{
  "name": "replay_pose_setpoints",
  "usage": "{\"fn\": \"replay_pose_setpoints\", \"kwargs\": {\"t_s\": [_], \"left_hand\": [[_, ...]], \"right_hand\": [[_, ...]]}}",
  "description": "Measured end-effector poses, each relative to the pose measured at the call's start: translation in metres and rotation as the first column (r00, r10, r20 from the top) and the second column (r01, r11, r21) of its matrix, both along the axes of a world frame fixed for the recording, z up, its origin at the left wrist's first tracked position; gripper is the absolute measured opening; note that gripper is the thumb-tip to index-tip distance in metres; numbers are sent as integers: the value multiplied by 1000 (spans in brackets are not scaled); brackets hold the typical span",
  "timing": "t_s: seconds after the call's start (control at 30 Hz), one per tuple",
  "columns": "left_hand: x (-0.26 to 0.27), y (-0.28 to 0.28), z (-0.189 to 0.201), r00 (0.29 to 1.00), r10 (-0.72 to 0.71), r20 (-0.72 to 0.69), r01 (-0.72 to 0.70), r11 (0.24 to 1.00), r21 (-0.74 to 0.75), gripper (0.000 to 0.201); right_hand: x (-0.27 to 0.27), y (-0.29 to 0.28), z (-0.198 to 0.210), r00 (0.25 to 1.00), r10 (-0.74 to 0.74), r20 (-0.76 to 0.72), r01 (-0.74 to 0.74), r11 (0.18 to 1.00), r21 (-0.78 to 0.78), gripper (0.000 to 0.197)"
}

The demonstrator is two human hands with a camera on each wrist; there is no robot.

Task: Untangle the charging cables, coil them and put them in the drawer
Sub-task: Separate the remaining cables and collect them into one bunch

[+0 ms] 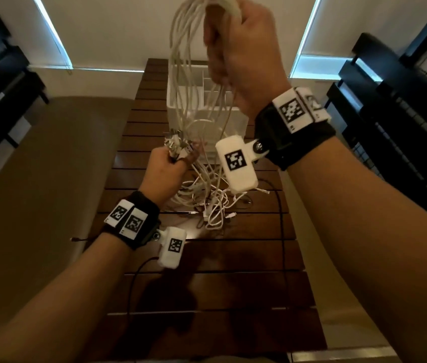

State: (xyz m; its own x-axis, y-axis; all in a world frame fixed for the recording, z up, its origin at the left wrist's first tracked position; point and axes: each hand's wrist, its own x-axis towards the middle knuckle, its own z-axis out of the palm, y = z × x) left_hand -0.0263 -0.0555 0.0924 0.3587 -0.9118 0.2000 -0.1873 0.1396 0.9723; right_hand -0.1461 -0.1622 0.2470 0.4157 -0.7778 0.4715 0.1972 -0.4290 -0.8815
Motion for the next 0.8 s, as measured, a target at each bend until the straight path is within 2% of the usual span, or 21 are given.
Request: {"fn": "replay_pose_setpoints", "kwargs": {"t_s": [0.1, 0.2, 0.23, 0.33, 0.4, 0.47, 0.53, 0.6, 0.7, 0.8], "left_hand": [[8, 0, 9, 999, 44, 3, -44, 999, -33, 12], [19, -2, 2, 992, 123, -22, -124, 991, -48, 12], [22, -2, -1, 989, 141, -32, -142, 989, -40, 14], [26, 0, -8, 974, 199, -109, -195, 980, 47, 21], [28, 2, -5, 946, 249, -207, -232, 967, 102, 26], [35, 5, 2, 888, 270, -373, -239, 963, 128, 35], [50, 11, 11, 807, 303, -507, -278, 952, 126, 40], [66, 19, 15, 765, 348, -542, -340, 933, 118, 40], [83, 29, 13, 742, 380, -552, -391, 915, 105, 38], [85, 35, 6, 769, 395, -503, -365, 917, 162, 37]], "right_hand": [[-4, -14, 6, 996, -88, 3, 88, 986, -141, 42], [-6, -21, -14, 965, -179, -193, 109, 938, -328, 43], [-6, -23, -23, 955, -193, -225, 107, 933, -345, 42], [-10, -26, -43, 959, -172, -227, 112, 961, -254, 43], [-14, -25, -60, 924, -182, -335, 102, 965, -241, 46], [-23, -28, -83, 867, -172, -468, 75, 973, -220, 46], [-35, -34, -105, 825, -173, -538, 101, 982, -161, 41], [-46, -41, -129, 793, -188, -579, 133, 982, -135, 38], [-56, -49, -164, 736, -201, -646, 215, 975, -58, 39], [-56, -48, -180, 748, -160, -644, 309, 943, 125, 43]]}}
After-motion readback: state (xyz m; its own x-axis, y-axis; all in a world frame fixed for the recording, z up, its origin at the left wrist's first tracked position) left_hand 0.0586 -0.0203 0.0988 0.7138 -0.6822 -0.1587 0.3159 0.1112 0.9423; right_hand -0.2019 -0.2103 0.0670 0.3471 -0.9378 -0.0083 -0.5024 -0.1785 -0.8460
